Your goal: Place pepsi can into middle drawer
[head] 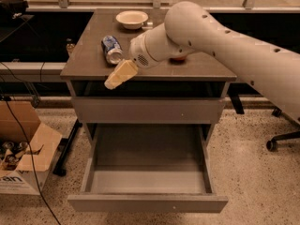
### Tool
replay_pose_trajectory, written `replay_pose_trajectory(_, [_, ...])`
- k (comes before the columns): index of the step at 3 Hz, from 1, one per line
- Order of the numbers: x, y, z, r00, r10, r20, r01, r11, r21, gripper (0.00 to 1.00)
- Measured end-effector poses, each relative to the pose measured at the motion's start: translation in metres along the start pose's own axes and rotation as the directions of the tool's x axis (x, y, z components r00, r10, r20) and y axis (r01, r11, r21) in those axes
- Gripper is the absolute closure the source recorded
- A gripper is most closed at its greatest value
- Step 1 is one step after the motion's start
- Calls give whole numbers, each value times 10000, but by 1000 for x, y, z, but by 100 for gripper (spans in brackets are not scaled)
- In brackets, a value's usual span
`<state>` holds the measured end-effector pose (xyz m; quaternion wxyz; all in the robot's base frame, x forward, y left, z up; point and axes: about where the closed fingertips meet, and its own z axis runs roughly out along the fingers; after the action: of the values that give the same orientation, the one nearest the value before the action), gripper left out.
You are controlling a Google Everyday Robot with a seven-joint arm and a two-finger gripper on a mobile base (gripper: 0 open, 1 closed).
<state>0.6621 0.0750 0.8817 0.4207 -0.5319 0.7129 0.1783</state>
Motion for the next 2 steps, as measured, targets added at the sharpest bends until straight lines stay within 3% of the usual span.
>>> replay_pose_trajectory(2, [7, -58, 47, 9933, 609, 983, -657, 9967, 467, 0])
